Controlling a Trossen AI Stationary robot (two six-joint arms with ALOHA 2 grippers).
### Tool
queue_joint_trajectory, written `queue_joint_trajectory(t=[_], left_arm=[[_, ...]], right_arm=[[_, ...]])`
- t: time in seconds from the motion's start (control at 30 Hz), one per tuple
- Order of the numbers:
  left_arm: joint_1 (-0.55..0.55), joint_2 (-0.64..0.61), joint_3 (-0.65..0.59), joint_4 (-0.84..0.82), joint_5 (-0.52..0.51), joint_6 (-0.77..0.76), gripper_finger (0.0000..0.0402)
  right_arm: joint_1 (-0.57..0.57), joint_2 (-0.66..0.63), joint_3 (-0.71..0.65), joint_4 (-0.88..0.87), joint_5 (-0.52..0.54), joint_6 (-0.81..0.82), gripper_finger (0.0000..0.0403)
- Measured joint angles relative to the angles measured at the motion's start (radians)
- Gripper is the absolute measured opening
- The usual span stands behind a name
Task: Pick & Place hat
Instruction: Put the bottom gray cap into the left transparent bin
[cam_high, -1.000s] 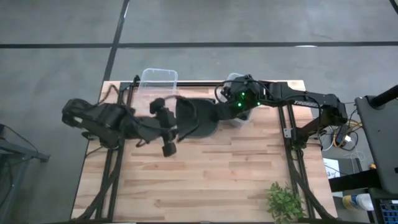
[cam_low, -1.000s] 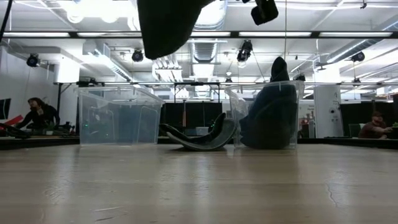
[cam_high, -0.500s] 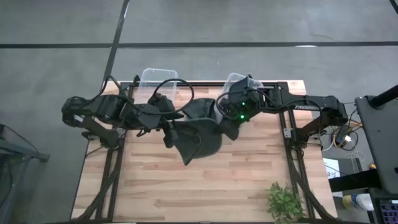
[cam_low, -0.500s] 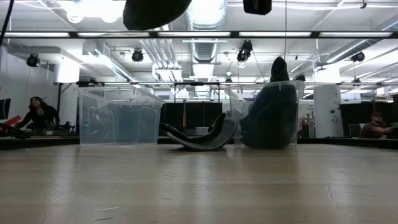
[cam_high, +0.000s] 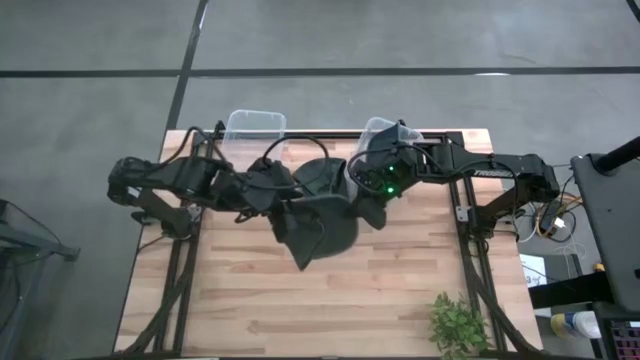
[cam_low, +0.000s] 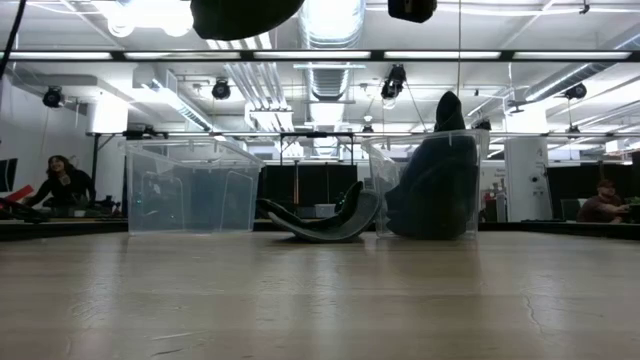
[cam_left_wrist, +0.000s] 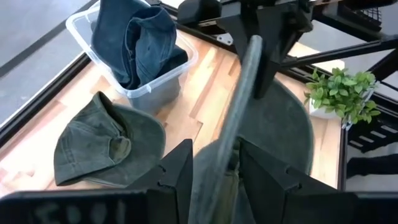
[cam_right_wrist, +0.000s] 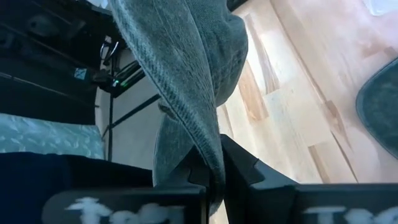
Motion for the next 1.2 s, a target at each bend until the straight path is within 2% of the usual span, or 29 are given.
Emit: queue_joint_trajectory(t=[0.17,0.27,0.37,0.6,0.77,1.0,1.2], left_arm=[[0.013,0.002,0.000,0.000,0.014,-0.008,0.0101],[0.035,0.002,0.000,0.000,0.081,-0.023,0.0061],[0.052,0.003,-0.002,0.000,0.095,-0.030,0.0016],[0.062,0.003,-0.002,-0.003,0.108,-0.005,0.0007],[0.063,0.001,-0.002,-0.006,0.097,-0.013,0.0007],[0.065,-0.030,-0.002,-0.079,0.030,-0.024,0.0007],[0.080,-0.089,-0.002,-0.199,-0.093,-0.091,0.0007]], right_arm=[[0.000,0.000,0.000,-0.008,-0.009,0.000,0.0012],[0.000,0.000,0.000,-0.019,-0.010,0.000,0.0012],[-0.001,0.000,0.000,-0.029,-0.014,0.002,0.0012],[-0.001,0.000,0.000,-0.023,-0.008,-0.006,0.0025],[0.000,0.000,0.000,-0.015,0.022,-0.025,0.0060],[0.000,-0.001,0.000,-0.019,0.025,-0.028,0.0132],[0.000,-0.014,0.000,-0.026,0.024,-0.050,0.0189]])
